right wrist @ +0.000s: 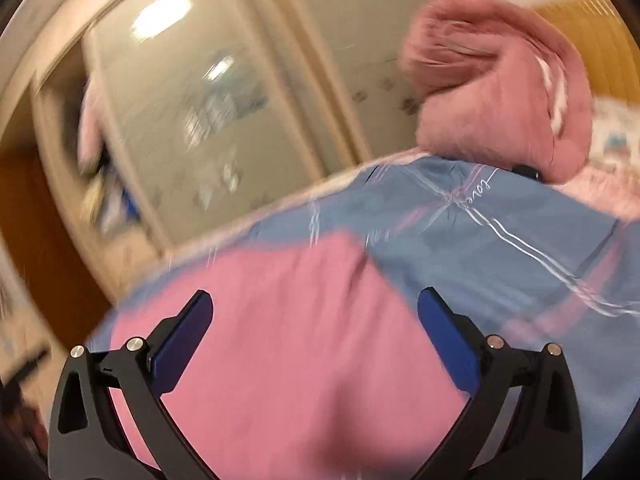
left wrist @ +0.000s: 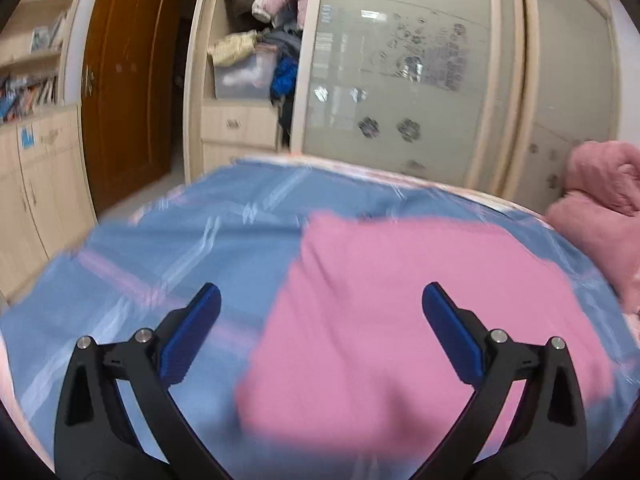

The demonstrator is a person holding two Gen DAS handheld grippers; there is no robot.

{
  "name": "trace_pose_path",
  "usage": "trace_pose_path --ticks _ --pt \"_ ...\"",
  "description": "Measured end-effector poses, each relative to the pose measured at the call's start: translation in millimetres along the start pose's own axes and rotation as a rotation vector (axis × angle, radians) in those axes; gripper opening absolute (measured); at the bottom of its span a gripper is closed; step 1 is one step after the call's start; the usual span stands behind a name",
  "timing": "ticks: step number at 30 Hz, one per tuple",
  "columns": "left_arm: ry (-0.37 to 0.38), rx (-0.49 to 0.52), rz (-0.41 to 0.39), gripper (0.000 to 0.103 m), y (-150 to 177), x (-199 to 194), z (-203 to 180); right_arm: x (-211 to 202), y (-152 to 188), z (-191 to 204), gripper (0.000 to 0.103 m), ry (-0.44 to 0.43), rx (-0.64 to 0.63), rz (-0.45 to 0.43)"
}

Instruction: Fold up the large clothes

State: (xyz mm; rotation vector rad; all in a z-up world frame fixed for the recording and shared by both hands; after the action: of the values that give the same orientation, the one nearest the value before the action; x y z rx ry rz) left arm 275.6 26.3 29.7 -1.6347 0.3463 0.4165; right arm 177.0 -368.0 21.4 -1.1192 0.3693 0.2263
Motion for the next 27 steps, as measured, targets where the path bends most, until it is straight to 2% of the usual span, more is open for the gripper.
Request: trace_pose_path --ticks 1,4,6,9,12,18,27 --pt "0.011 0.004 0.003 0.101 13.1 -14.0 0.9 -25.3 15.1 5.9 0.102 -0.012 -0.032 -0.018" --pt "-0.017 0.107 0.035 0.101 58.6 -51.8 -9.8 -83.9 63.1 25.0 0.102 0.008 -0.190 -0.033" --pt "-0.019 0.172 0.070 0.101 81.9 -74.0 -17.7 -112.4 76.2 30.4 0.102 0.020 -0.252 -0.046" --pt "-0.029 0.190 0.091 0.101 104.4 -105.2 -23.3 -140.7 81.5 29.9 0.102 0.029 -0.280 -0.100" --pt "-0.008 0.176 0.082 0.101 114.7 -132.8 -25.4 -157.6 83.7 28.1 0.102 0.040 -0.270 -0.113" --pt "0.022 0.172 0.064 0.101 119.8 -163.9 -30.5 -165.5 94.4 37.1 0.102 0.049 -0.275 -0.045" --pt "0.015 0.179 0.025 0.101 110.1 -179.0 -29.9 -177.0 105.8 49.8 0.102 0.092 -0.308 -0.048"
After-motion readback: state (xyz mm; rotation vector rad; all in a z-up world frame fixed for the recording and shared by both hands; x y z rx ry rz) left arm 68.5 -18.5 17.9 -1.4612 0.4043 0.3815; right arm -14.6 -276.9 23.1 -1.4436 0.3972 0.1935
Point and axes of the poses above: each gripper's, at about its wrist camera, not at the fingertips, and x roughly the way its jaws point, z to its left, y to its underside, the point moved 3 cm from there along x, roughly the way its jaws point, and after that the axes turned 3 degrees about x, right-handed, at the moved point
